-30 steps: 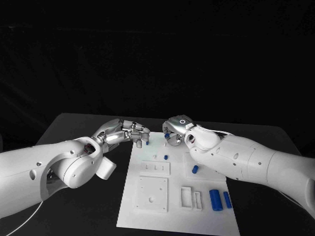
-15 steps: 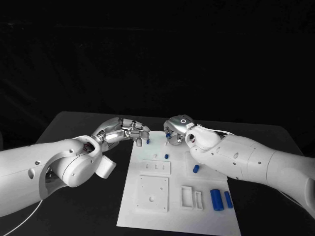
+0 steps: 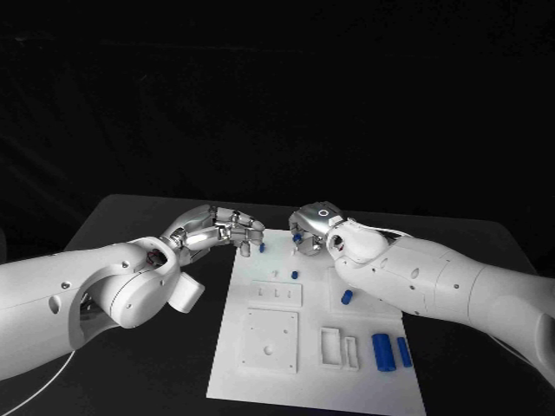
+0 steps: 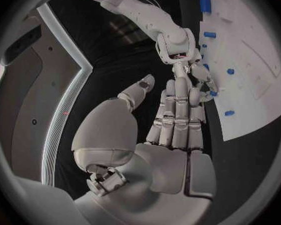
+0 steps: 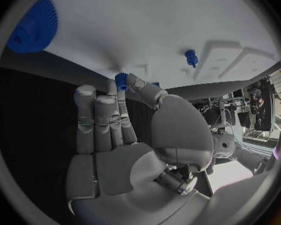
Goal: Assemble the parts on the task board
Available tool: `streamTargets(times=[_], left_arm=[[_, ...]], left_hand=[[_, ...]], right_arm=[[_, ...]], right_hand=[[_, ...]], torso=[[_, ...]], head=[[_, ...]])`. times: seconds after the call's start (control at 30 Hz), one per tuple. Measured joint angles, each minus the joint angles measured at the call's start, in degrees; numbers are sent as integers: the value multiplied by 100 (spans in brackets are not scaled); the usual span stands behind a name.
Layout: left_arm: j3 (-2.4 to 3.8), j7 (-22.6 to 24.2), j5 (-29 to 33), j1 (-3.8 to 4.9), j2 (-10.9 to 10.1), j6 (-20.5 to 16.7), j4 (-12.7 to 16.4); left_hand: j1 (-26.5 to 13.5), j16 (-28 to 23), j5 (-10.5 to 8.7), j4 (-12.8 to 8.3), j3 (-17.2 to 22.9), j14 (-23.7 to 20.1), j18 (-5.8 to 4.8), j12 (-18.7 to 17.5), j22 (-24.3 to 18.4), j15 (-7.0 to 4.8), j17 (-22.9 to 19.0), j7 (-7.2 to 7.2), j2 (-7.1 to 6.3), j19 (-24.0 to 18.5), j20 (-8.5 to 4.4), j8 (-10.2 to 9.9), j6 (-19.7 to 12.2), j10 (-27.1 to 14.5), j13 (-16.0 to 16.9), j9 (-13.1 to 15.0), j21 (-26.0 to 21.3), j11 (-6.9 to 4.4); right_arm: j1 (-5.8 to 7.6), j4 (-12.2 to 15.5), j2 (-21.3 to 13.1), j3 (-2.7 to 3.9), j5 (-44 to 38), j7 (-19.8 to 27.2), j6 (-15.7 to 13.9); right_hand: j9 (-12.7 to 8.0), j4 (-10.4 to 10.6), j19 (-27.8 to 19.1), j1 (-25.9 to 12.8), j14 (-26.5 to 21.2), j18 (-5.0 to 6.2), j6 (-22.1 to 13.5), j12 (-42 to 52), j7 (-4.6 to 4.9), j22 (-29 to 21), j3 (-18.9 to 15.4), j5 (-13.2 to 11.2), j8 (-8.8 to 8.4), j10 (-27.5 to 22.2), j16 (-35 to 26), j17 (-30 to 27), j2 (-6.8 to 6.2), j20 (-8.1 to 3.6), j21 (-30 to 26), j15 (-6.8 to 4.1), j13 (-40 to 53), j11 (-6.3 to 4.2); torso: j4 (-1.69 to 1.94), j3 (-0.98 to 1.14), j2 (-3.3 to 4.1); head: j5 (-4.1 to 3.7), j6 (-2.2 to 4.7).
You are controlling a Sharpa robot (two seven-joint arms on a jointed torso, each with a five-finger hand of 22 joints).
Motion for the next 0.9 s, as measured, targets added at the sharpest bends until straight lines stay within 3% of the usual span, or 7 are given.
streamTargets(times=[0.1, 0.23, 0.4, 0.5, 0.7, 0.83, 0.9], left_arm=[[0, 0, 0, 3, 1, 0, 0], [-1, 0, 0, 10, -5, 0, 0], [-1, -2, 0, 15, -9, -1, 0], [-1, -2, 0, 16, -13, -1, 0], [-1, -3, -1, 17, -27, -1, 0], [-1, -3, -1, 18, -85, -1, 3], [-1, -3, -1, 30, -107, -1, 2]], left_hand=[[0, 0, 0, 0, 0, 0, 0, 0, 0, 0, 0, 0, 0, 0, 0, 0, 0, 0, 0, 0, 0, 0], [0, 0, 0, 0, 0, 0, 0, 0, 0, 0, 0, 0, 0, 0, 0, 0, 0, 0, 0, 0, 0, 0], [0, 0, 0, 0, 0, 0, 0, 0, 0, 0, -5, 0, 0, 0, 0, 0, 0, -1, 5, -1, 0, 1], [0, 0, 0, 0, 0, 0, -3, 0, 1, 0, -5, 0, 0, 0, 0, 0, 0, -21, 5, -1, 0, 21], [0, 0, 0, 0, 0, 0, -4, 0, 1, 0, -5, 20, 0, 0, 0, 0, -20, -21, 5, 4, 0, 21], [0, 0, 0, 0, 0, 0, -6, 0, -4, 0, -5, 20, 0, 0, 0, 0, -20, -21, 4, 4, 0, 21], [0, 0, 0, 0, 0, 0, -7, 0, -4, 0, -5, 20, 0, 0, 0, 0, -20, -21, 4, 4, 0, 21]], right_arm=[[-5, -21, 8, -4, 62, 21, 37], [-5, -32, 12, -3, 146, 46, 88], [-3, -38, -1, -2, 231, 71, 98], [0, -16, -23, -2, 275, 80, 92], [21, 186, -161, -2, 366, 108, 43], [116, 567, -391, 3, 467, 140, -35], [177, 851, -587, 74, 540, 167, -63]], right_hand=[[-77, -59, -30, 34, -119, 1, -243, -187, 99, 0, -9, 48, -171, -299, -8, -21, -69, -6, 0, -20, 13, 131], [-188, -177, -52, 59, -109, 2, -446, -275, 235, 0, -153, 92, -351, -633, -8, -51, -223, 11, 0, 124, -159, 263], [-274, -165, -67, 95, -118, 5, -616, -275, 329, 0, -297, 225, -466, -960, -8, -93, -318, 55, 0, 208, -342, 387], [-304, -165, -68, 95, -122, 6, -658, -275, 347, 0, -328, 246, -506, -1014, -8, -110, -378, 56, 0, 212, -414, 414], [-330, -142, -49, 95, -142, 8, -675, -274, 344, 0, -370, 351, -506, -1022, -8, -126, -379, 75, -22, 232, -494, 408], [-356, -111, -48, 54, -142, 10, -675, -274, 344, 0, -417, 558, -506, -1022, 27, -147, -420, 76, -22, 232, -569, 408], [-356, -102, -48, 50, -142, 10, -675, -274, 344, 0, -427, 579, -506, -1022, 29, -154, -424, 76, -21, 232, -583, 408]], torso=[[1, 0, 2], [2, 0, 5], [-6, 0, 7], [-10, 0, 7], [-13, 4, 8], [-23, 8, 7], [-35, 10, 5]], head=[[2, 0], [16, -7], [27, -16], [37, -16], [43, -10], [43, 20], [43, 37]])
